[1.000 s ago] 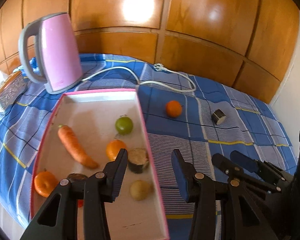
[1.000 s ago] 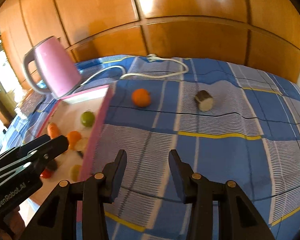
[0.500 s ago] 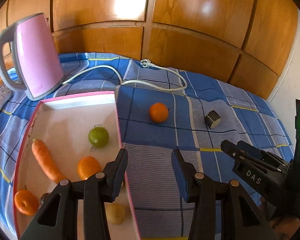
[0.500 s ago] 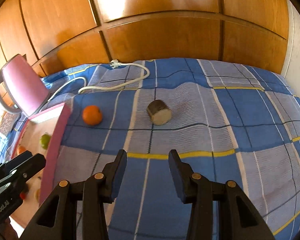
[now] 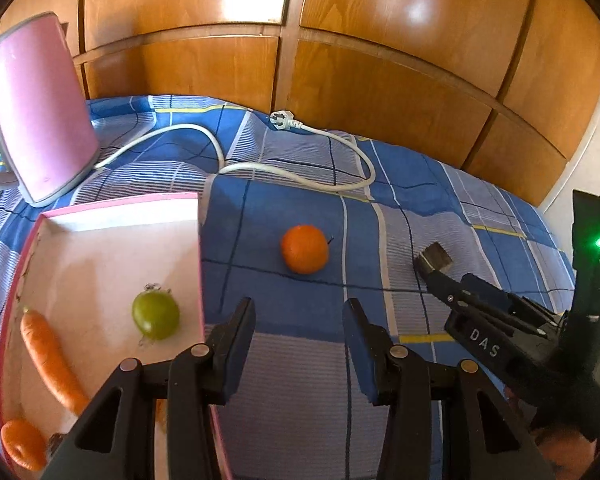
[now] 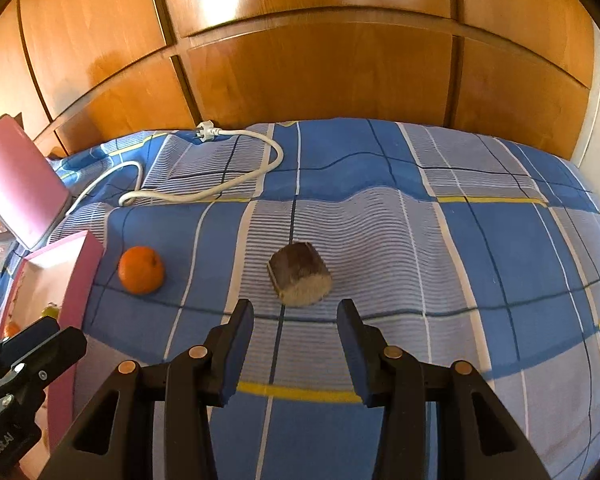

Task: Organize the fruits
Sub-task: 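Withdraw right tool to the brown cylinder chunk while left tool moves to the last orange, then close right tool on the brown cylinder chunk while left tool closes on the orange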

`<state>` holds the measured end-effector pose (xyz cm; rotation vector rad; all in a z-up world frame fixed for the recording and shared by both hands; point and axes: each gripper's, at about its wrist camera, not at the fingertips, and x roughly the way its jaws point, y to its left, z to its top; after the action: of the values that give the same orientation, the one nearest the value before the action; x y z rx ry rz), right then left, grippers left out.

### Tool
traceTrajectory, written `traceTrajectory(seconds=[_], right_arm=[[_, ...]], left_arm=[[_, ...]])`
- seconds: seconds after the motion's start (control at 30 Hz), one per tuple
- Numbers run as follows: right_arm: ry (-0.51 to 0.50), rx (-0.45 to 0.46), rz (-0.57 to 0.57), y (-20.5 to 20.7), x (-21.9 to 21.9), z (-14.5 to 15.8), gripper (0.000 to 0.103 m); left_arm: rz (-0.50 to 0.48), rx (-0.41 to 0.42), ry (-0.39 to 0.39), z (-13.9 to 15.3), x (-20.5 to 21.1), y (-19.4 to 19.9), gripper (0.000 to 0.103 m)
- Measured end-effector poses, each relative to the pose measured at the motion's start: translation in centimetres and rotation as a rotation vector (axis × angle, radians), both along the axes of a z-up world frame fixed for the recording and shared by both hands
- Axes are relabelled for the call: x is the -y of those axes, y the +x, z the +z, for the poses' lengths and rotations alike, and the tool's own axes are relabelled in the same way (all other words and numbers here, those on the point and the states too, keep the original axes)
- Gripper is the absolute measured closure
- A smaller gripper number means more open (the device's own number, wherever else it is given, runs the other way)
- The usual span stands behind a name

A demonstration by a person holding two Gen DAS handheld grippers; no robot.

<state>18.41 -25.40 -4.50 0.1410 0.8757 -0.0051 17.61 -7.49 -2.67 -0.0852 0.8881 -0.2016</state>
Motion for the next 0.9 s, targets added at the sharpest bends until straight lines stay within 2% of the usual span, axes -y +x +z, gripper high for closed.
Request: traceTrajectory(seconds=[0.4, 0.9], right_arm=[[-0.008, -0.013, 0.023, 2.6, 0.4, -1.1, 0.059], [-0.002, 0.0, 0.041, 3.0, 0.5, -1.6, 0.064]], left_arm=[[0.007, -0.025, -0.04, -0.6, 0.5, 3.0, 0.057], [0.019, -0.048, -0.007, -2.0, 1.8, 6.1, 0.057]])
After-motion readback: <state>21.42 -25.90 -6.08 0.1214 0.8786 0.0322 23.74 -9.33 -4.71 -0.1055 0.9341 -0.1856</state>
